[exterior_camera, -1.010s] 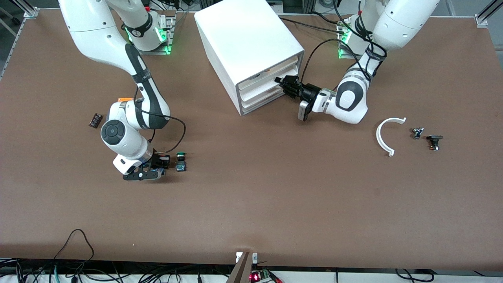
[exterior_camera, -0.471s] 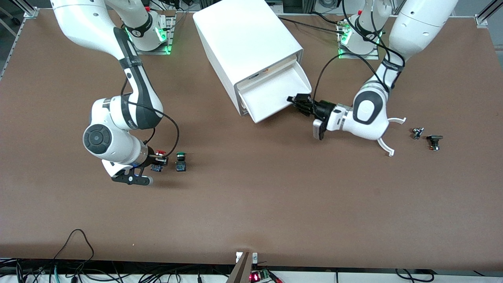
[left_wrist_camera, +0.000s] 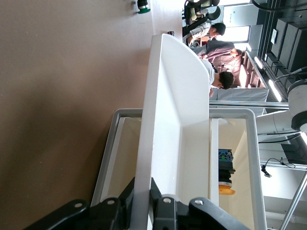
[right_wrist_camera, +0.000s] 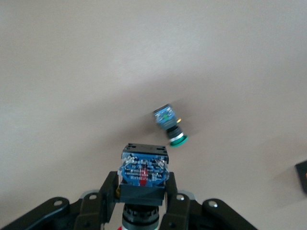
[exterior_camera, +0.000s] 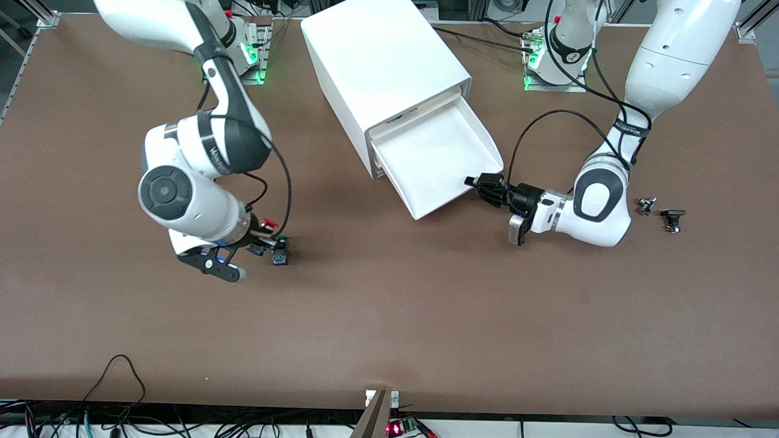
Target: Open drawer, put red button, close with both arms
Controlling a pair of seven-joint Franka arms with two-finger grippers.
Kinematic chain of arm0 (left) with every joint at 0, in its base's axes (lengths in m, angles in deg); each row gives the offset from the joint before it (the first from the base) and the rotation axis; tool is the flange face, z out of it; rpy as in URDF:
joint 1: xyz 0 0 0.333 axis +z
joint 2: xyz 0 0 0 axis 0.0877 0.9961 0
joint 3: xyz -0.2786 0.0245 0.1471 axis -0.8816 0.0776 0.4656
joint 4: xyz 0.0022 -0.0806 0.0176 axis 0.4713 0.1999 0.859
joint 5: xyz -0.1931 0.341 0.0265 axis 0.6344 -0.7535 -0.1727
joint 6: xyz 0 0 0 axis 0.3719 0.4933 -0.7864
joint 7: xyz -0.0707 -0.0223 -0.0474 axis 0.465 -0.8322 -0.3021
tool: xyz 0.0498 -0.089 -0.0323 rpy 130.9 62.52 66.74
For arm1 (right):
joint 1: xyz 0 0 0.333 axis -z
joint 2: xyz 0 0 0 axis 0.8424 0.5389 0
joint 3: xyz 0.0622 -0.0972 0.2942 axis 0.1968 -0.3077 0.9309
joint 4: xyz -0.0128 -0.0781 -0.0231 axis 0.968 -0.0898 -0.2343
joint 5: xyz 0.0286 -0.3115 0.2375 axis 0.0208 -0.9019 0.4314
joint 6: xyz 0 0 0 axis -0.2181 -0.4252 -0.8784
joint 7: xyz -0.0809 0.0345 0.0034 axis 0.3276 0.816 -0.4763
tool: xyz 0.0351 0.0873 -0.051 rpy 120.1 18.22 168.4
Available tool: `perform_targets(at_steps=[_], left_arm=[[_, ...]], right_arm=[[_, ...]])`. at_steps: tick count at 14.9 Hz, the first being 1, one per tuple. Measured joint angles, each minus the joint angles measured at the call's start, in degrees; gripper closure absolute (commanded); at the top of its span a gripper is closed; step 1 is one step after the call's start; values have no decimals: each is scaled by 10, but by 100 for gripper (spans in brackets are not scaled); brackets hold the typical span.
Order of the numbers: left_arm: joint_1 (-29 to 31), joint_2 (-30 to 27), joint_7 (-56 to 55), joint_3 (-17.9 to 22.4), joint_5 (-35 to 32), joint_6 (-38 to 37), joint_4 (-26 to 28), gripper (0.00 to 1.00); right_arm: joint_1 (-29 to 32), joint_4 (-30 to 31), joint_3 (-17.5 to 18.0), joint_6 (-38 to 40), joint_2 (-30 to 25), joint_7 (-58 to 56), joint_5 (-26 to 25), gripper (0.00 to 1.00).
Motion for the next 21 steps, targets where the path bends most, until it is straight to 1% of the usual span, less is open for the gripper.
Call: perform_targets(at_steps=[2, 8, 9, 10, 11, 15, 17, 18, 21], left_arm=[[0, 8, -6, 4, -4, -4, -18, 100], [0, 14, -10, 9, -10, -9, -37, 100], [0, 15, -10, 9, -12, -9, -40, 75], [0, 16, -11, 9, -13, -10, -41, 33], [0, 17, -11, 10, -14, -9, -43, 0], [1, 20, -18, 15, -15, -16, -51, 0], [1, 20, -49, 17, -15, -31, -57, 0], [1, 18, -70, 18, -21, -40, -62, 0], [3, 8, -154, 19, -73, -77, -95, 0]], right_arm=[[-26, -18, 0, 2, 0, 75, 0, 100], [-104, -86, 1, 2, 0, 281, -2, 100], [-115, -91, 1, -1, 0, 309, -2, 100], [-126, -94, 1, -8, 0, 336, -2, 100], [-138, -96, 1, -17, 0, 363, -2, 100], [-190, -96, 2, -60, 8, 472, -6, 100], [-218, -95, 2, -81, 18, 527, -15, 100], [-231, -95, 2, -93, 26, 552, -22, 100], [-260, -95, 2, -124, 58, 614, -41, 100]])
